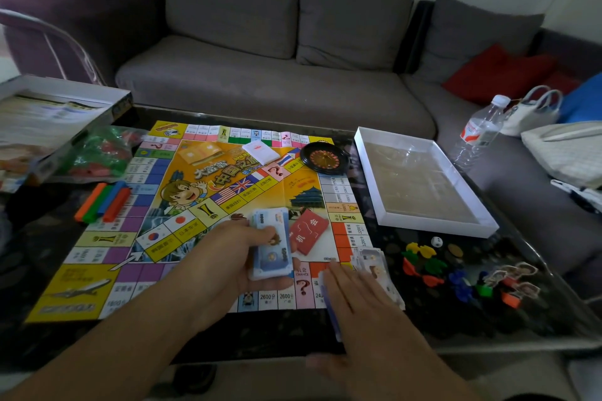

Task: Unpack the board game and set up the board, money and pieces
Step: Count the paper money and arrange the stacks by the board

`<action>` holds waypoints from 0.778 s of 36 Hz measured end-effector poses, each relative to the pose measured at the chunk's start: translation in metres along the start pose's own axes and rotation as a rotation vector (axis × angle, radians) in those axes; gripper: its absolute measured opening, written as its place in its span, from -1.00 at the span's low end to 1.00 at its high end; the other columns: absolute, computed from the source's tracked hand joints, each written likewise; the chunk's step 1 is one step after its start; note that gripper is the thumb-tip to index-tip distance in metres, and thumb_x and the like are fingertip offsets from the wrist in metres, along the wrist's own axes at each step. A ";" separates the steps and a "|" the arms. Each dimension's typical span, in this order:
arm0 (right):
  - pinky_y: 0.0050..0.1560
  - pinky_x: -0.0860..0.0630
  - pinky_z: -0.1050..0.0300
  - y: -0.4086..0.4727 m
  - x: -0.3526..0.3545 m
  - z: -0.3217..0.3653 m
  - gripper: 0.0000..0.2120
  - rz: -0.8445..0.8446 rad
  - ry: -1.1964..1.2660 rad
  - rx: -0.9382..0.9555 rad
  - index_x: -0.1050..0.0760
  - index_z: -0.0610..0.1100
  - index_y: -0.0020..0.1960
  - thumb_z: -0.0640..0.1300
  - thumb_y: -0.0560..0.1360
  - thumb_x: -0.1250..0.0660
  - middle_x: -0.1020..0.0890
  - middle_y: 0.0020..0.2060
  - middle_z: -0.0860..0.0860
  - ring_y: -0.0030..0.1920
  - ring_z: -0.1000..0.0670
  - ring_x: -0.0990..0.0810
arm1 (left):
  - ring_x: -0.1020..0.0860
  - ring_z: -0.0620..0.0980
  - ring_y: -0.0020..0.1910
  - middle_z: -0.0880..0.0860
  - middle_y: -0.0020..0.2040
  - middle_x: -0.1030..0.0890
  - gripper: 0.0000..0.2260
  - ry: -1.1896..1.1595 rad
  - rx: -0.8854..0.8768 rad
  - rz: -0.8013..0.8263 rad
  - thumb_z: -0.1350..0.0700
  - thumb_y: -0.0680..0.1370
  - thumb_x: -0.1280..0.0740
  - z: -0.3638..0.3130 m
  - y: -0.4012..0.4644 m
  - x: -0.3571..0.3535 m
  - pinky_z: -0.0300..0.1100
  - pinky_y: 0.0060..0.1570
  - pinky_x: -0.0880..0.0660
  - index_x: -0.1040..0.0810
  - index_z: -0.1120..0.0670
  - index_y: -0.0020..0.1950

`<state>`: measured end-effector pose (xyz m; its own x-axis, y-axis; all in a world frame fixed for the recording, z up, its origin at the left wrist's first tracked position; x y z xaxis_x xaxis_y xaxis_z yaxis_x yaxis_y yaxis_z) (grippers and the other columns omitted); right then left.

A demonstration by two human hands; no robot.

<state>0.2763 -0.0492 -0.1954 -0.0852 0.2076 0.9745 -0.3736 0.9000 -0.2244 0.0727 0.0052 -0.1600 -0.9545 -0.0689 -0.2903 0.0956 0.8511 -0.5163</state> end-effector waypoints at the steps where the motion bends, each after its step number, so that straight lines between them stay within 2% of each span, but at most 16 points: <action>1: 0.56 -0.26 0.04 -0.002 -0.005 -0.001 0.04 -0.026 -0.049 0.016 -0.54 -0.16 0.47 0.55 0.26 -0.47 -0.54 0.46 -0.10 0.43 -0.05 -0.56 | -0.74 0.26 -0.21 0.25 -0.14 -0.74 -0.86 -0.012 -0.001 0.009 0.23 0.67 -0.29 0.000 -0.001 0.000 0.07 -0.39 -0.67 -0.57 0.18 0.20; 2: 0.45 -0.40 0.02 -0.003 -0.008 -0.003 -0.04 -0.085 -0.078 0.014 -0.63 -0.15 0.37 0.40 0.14 -0.64 -0.64 0.35 -0.10 0.32 -0.04 -0.65 | -0.74 0.26 -0.20 0.26 -0.13 -0.74 -0.87 -0.024 0.000 0.019 0.24 0.67 -0.28 0.000 -0.002 0.000 0.07 -0.39 -0.68 -0.57 0.18 0.19; 3: 0.36 -0.46 -0.01 -0.003 -0.014 -0.007 -0.06 -0.105 -0.098 0.010 -0.66 -0.14 0.34 0.28 0.07 -0.71 -0.67 0.31 -0.10 0.28 -0.03 -0.67 | -0.74 0.26 -0.19 0.27 -0.12 -0.74 -0.87 -0.037 0.003 0.028 0.24 0.67 -0.27 0.001 -0.003 0.000 0.06 -0.39 -0.68 -0.57 0.18 0.18; 5: 0.33 -0.46 -0.02 -0.006 -0.026 -0.004 -0.03 -0.078 -0.110 0.052 -0.63 -0.14 0.38 0.20 0.04 -0.73 -0.65 0.34 -0.10 0.31 -0.03 -0.65 | -0.74 0.24 -0.22 0.27 -0.13 -0.74 -0.87 -0.073 0.009 0.057 0.24 0.68 -0.25 0.001 -0.006 0.000 0.06 -0.39 -0.68 -0.57 0.17 0.16; 8: 0.35 -0.50 0.00 -0.015 -0.024 0.004 -0.11 -0.135 -0.105 0.114 -0.62 -0.12 0.39 0.15 0.13 -0.73 -0.65 0.34 -0.08 0.33 -0.01 -0.64 | -0.74 0.21 -0.27 0.27 -0.17 -0.73 -0.86 -0.125 0.010 0.091 0.22 0.70 -0.22 0.000 -0.011 0.001 0.03 -0.41 -0.67 -0.56 0.17 0.16; 11: 0.34 -0.50 0.03 -0.020 -0.022 0.008 -0.34 -0.221 -0.144 0.196 -0.64 -0.08 0.37 0.11 0.32 -0.62 -0.67 0.31 -0.03 0.31 0.02 -0.65 | -0.74 0.22 -0.27 0.27 -0.16 -0.73 -0.84 -0.193 0.018 0.120 0.22 0.70 -0.22 -0.002 -0.015 0.000 0.10 -0.37 -0.68 -0.56 0.19 0.20; 13: 0.30 -0.57 0.06 -0.022 -0.020 0.008 -0.52 -0.277 -0.138 0.218 -0.64 0.00 0.37 0.12 0.49 -0.49 -0.68 0.31 0.02 0.31 0.07 -0.64 | -0.74 0.25 -0.26 0.27 -0.15 -0.73 -0.84 -0.240 0.034 0.138 0.20 0.70 -0.23 -0.004 -0.018 0.000 0.16 -0.33 -0.69 -0.56 0.19 0.22; 15: 0.10 -0.70 0.11 -0.025 -0.013 0.012 -0.67 -0.353 -0.063 0.185 -0.68 0.07 0.29 0.10 0.57 -0.40 -0.71 0.25 0.10 0.25 0.12 -0.67 | -0.73 0.28 -0.26 0.27 -0.16 -0.73 -0.83 -0.275 0.061 0.160 0.19 0.70 -0.22 -0.006 -0.019 0.000 0.20 -0.33 -0.68 -0.54 0.18 0.23; 16: -0.04 -0.73 0.12 -0.026 -0.008 0.013 -0.71 -0.383 -0.025 0.140 -0.71 0.08 0.21 0.08 0.51 -0.50 -0.72 0.20 0.10 0.18 0.11 -0.71 | -0.73 0.29 -0.26 0.27 -0.16 -0.73 -0.81 -0.289 0.078 0.171 0.18 0.70 -0.22 -0.006 -0.020 0.000 0.22 -0.33 -0.67 -0.53 0.18 0.26; 18: -0.33 -0.71 0.08 -0.025 0.005 0.014 -0.51 -0.415 0.033 0.023 -0.70 0.06 0.10 0.01 0.22 -0.75 -0.74 0.14 0.05 0.00 0.03 -0.77 | -0.73 0.32 -0.26 0.29 -0.16 -0.72 -0.79 -0.295 0.103 0.191 0.17 0.70 -0.20 -0.007 -0.021 -0.001 0.29 -0.34 -0.66 -0.52 0.18 0.29; 20: -0.50 -0.64 0.11 -0.019 0.020 0.012 -0.24 -0.418 0.076 -0.113 -0.58 0.05 0.13 -0.09 -0.01 -0.80 -0.69 0.13 0.01 -0.18 0.01 -0.75 | -0.73 0.33 -0.25 0.30 -0.13 -0.73 -0.79 -0.298 0.123 0.192 0.17 0.70 -0.21 -0.008 -0.021 -0.001 0.31 -0.36 -0.65 -0.53 0.18 0.29; 22: -0.54 -0.60 0.19 -0.010 0.037 0.008 -0.09 -0.447 0.094 -0.168 -0.47 0.05 0.17 -0.14 -0.10 -0.79 -0.58 0.16 0.02 -0.22 0.04 -0.71 | -0.72 0.32 -0.17 0.30 -0.02 -0.71 -0.75 -0.311 0.152 0.179 0.16 0.69 -0.23 -0.008 -0.021 0.000 0.27 -0.34 -0.66 -0.49 0.16 0.35; 24: -0.47 -0.63 0.21 -0.002 0.056 0.008 -0.11 -0.486 0.142 -0.138 -0.40 0.03 0.20 -0.14 0.00 -0.78 -0.46 0.21 0.03 -0.14 0.02 -0.70 | -0.73 0.30 -0.14 0.29 0.00 -0.71 -0.73 -0.317 0.156 0.193 0.17 0.68 -0.24 -0.008 -0.021 -0.001 0.26 -0.21 -0.67 -0.49 0.17 0.37; 26: -0.29 -0.69 0.16 0.004 0.073 0.014 -0.23 -0.507 0.207 -0.059 -0.30 0.06 0.25 -0.17 0.24 -0.70 -0.34 0.29 0.07 -0.04 0.00 -0.68 | -0.74 0.31 -0.14 0.30 -0.03 -0.73 -0.74 -0.327 0.131 0.217 0.21 0.64 -0.26 -0.010 -0.024 -0.004 0.30 0.00 -0.60 -0.55 0.18 0.32; 28: -0.19 -0.68 0.18 0.010 0.083 0.019 -0.29 -0.558 0.204 0.003 -0.22 0.11 0.26 -0.20 0.36 -0.62 -0.25 0.32 0.12 0.00 0.08 -0.60 | -0.71 0.34 0.01 0.34 0.08 -0.71 -0.68 -0.336 0.098 0.247 0.25 0.51 -0.30 -0.012 -0.027 -0.008 0.34 0.18 -0.53 -0.59 0.21 0.26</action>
<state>0.2481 -0.0308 -0.1170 0.3043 -0.2266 0.9252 -0.3134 0.8934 0.3218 0.0747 -0.0114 -0.1340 -0.7559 -0.0488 -0.6529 0.3515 0.8111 -0.4676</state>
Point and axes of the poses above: each hand's wrist, its own y-axis towards the middle knuckle, its own x-axis out of the back of the hand, z = x × y, the point moved 4 cm from there along y, towards the middle knuckle
